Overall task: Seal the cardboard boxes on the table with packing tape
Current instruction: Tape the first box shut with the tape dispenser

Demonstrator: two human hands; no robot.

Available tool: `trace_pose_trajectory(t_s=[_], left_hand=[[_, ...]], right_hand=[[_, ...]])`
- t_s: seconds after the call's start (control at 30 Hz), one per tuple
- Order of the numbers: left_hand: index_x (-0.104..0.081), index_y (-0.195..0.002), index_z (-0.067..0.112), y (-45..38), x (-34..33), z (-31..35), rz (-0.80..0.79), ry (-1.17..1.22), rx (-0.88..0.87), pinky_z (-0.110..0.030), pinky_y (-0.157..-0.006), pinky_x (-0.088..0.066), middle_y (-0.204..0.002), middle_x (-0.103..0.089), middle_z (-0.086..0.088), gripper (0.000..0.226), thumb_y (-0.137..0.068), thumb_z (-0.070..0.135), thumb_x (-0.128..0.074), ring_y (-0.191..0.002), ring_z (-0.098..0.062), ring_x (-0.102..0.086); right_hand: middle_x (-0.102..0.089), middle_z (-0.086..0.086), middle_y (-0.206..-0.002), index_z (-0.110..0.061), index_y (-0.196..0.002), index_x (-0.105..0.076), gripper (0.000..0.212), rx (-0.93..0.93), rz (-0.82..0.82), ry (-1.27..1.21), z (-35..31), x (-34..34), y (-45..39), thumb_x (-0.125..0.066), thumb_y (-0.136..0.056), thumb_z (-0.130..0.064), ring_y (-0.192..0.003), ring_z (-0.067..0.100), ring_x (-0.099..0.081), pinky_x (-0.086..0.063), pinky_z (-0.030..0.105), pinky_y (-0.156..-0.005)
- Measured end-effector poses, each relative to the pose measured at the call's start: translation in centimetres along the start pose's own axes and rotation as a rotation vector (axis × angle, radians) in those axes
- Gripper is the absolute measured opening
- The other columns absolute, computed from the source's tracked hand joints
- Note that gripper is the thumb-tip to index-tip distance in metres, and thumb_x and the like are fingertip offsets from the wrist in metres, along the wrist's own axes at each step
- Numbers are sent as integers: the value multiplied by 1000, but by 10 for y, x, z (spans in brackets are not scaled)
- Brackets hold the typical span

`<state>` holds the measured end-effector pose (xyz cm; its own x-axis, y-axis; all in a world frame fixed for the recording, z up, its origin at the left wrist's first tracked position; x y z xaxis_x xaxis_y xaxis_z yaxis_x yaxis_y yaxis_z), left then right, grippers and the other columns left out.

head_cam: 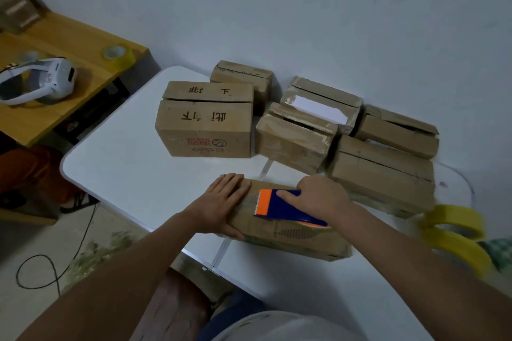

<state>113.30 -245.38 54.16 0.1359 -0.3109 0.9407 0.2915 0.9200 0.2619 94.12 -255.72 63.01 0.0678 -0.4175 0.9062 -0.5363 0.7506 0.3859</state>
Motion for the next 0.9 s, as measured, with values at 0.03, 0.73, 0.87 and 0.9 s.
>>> trace_pose_trajectory(t_s=[0.03, 0.73, 0.87, 0.9], left_hand=[[14, -156, 25, 0, -1, 0, -6, -4, 3, -48, -124, 0, -165, 8, -9, 126, -67, 97, -40, -152, -28, 11], [25, -153, 22, -3, 11, 10, -114, -172, 9, -53, -116, 18, -160, 29, -13, 131, -66, 94, -42, -146, -35, 29], [20, -155, 22, -13, 0, 27, -55, -119, 11, -54, -122, 7, -163, 21, -8, 126, -69, 94, -37, -149, -29, 25], [19, -155, 24, -12, -2, 25, -32, -98, 17, -53, -122, 8, -164, 20, -5, 124, -69, 95, -36, -149, -26, 24]], right_hand=[[-56, -1, -69, -18, -72, -59, 68, -14, -18, 3, 10, 1, 4, -33, -86, -79, -62, 13, -55, -35, 26, -47], [-46, -1, -63, -20, -61, -41, 53, -84, 20, 105, -18, -12, -10, -41, -90, -65, -54, 14, -42, -27, 28, -48], [-44, -2, -65, -21, -62, -39, 52, -89, 20, 128, -21, -12, -10, -39, -90, -66, -58, 15, -43, -33, 29, -55], [-44, -2, -65, -21, -63, -39, 53, -95, 11, 129, -19, -11, -10, -39, -90, -66, -58, 15, -43, -33, 29, -54]])
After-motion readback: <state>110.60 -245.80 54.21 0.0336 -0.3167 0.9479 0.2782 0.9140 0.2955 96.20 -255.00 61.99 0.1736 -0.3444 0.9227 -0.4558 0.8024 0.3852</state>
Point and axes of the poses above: each hand's wrist, its own y-axis away from the middle knuckle, its own x-axis out of the back of the hand, z = x × y, the point moved 7 cm from there along -y, towards the middle knuckle
